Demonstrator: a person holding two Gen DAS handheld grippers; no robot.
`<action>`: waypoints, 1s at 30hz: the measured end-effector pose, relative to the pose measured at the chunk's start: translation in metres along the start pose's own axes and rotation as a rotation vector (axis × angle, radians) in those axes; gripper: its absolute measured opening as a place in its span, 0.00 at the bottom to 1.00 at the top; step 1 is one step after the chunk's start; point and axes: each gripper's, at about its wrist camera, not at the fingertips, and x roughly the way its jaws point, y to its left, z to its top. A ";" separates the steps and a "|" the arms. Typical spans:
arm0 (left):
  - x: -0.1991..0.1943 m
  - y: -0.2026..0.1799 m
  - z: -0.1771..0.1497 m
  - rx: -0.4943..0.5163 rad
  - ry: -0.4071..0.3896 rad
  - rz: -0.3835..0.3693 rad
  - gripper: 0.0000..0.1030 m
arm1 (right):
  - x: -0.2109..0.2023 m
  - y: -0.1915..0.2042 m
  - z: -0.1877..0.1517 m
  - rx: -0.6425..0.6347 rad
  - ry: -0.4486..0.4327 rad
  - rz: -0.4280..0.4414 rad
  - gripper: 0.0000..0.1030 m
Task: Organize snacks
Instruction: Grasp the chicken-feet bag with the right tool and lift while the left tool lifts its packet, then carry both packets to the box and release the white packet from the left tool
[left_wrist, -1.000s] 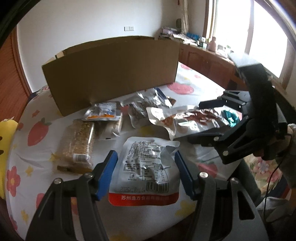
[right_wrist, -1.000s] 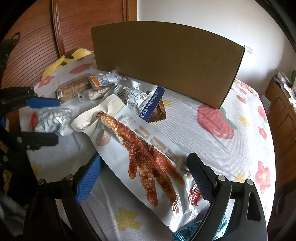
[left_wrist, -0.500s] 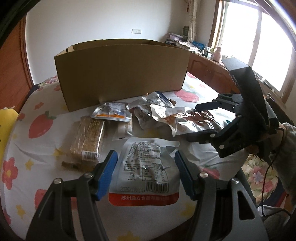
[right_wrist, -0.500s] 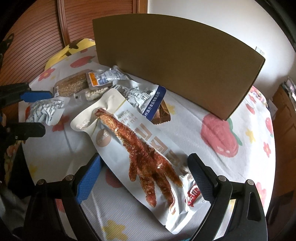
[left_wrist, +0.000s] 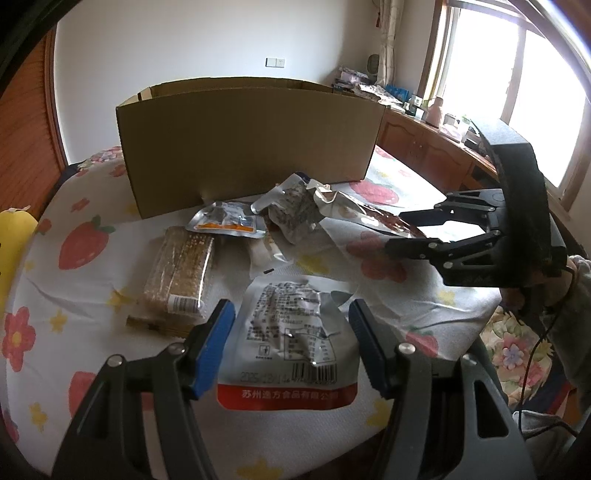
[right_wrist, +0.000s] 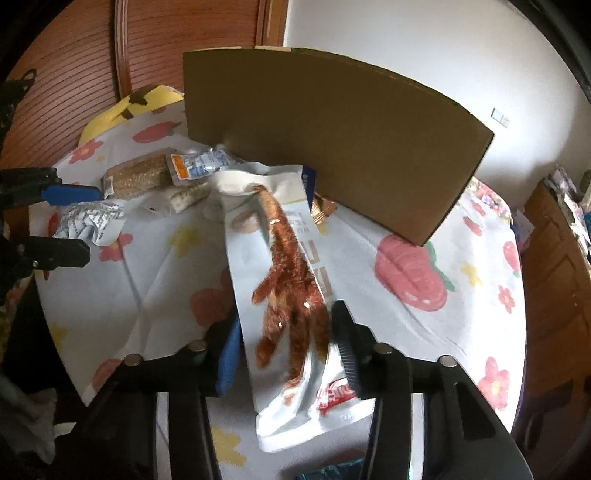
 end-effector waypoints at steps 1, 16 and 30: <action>-0.001 0.001 0.000 -0.001 -0.002 0.001 0.61 | -0.002 -0.001 -0.001 0.005 -0.002 0.006 0.43; -0.007 0.000 0.003 -0.007 -0.021 0.001 0.61 | -0.036 0.010 0.002 -0.003 -0.067 0.018 0.39; -0.011 0.001 0.008 -0.011 -0.033 0.008 0.61 | -0.039 0.008 0.006 0.001 -0.080 -0.021 0.05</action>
